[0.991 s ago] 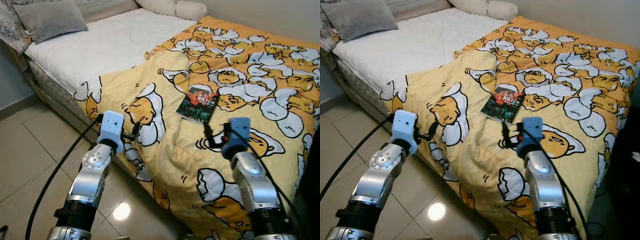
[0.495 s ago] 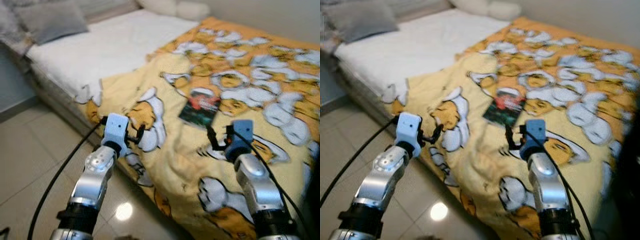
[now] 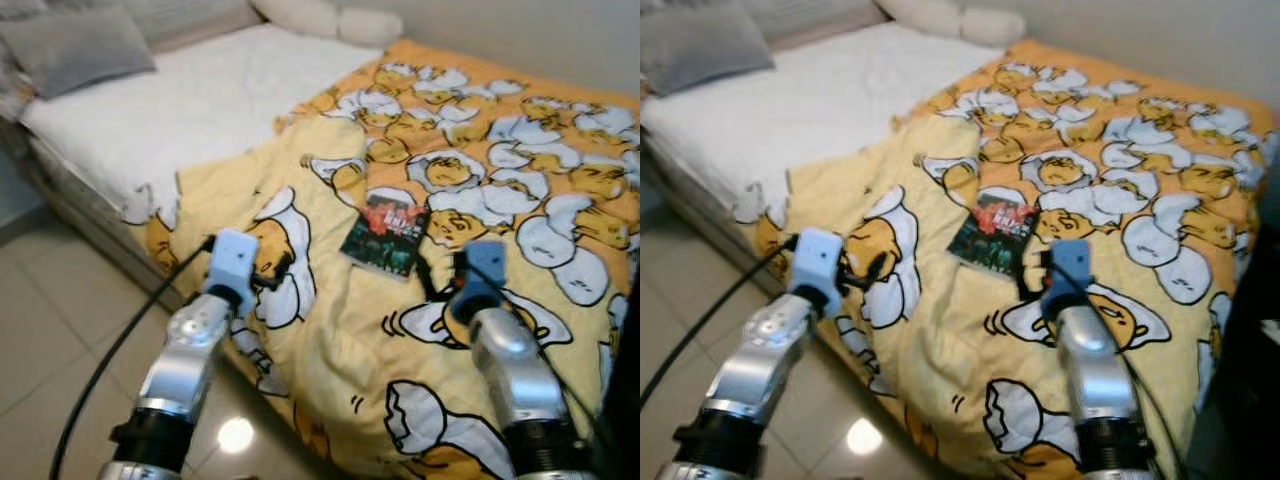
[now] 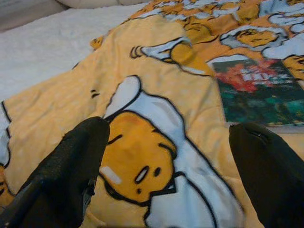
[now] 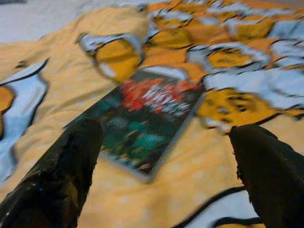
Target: Clean up the room
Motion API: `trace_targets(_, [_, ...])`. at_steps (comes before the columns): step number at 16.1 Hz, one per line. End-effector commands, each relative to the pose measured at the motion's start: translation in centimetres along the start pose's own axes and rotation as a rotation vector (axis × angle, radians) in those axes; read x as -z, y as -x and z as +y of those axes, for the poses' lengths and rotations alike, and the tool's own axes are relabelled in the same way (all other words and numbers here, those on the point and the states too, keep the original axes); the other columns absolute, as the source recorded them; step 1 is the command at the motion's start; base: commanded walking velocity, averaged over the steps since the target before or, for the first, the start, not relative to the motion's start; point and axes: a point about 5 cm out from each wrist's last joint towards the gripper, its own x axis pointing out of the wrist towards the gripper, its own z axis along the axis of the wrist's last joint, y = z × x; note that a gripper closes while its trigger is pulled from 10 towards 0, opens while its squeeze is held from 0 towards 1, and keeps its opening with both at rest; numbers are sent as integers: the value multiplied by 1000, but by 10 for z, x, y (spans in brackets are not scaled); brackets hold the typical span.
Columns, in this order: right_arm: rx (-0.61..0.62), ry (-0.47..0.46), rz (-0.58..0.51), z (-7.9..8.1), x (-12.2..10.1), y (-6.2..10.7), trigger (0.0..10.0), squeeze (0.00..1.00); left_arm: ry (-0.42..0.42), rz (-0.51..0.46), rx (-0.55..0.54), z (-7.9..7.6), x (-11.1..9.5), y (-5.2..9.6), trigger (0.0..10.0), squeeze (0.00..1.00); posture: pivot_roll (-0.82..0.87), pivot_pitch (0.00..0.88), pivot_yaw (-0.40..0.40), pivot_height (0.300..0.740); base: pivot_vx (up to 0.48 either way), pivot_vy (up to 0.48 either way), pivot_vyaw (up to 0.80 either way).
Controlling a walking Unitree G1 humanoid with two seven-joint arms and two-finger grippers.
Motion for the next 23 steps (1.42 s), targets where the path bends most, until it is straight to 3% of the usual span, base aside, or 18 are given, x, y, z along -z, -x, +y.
trace_targets(1, [-11,-7,-6,3,-2,0,10000,0,-18,8,-5,3,0,1,10000,839,-64,0,-3,740,0,0,0])
trace_targets(6, [37,-86,21,-7,-2,0,10000,0,-53,5,42,2,0,5,10000,827,-62,0,-4,740,0,0,0])
trace_targets(7, [15,-117,23,-6,-2,0,10000,745,-53,3,46,2,0,5,10000,824,-63,0,-2,740,0,0,0])
trace_targets(8, [-1,-163,35,-7,-2,-7,10000,1000,-54,2,75,1,-1,4,10000,820,-64,0,6,740,0,0,0])
trace_targets(10, [27,-195,65,-9,0,-17,10000,1000,-64,-4,114,-1,-2,3,10000,820,-63,0,15,740,0,0,0])
trace_targets(11, [56,-279,89,-14,-2,-31,10000,1000,-75,-12,180,-5,-3,3,10000,820,-57,0,21,740,0,0,0])
trace_targets(12, [50,-367,96,-16,-6,-41,10000,851,-85,-17,225,-7,-4,4,10000,820,-48,0,24,740,0,0,0])
trace_targets(13, [40,-411,98,-17,-9,-45,10000,16,-94,-21,249,-8,-5,6,10000,820,-44,0,23,740,0,0,0])
trace_targets(14, [34,-467,107,-19,-14,-51,10000,0,-101,-25,274,-7,-7,8,10000,820,-12,0,14,740,0,0,0])
trace_targets(19, [60,-551,120,-21,-27,-65,10000,0,-101,-37,433,-9,-22,23,10000,824,71,1,5,740,0,0,0])
trace_targets(23, [81,-567,145,-20,-20,-65,10000,0,-91,-14,511,-14,-26,35,10000,820,102,109,4,740,0,0,0])
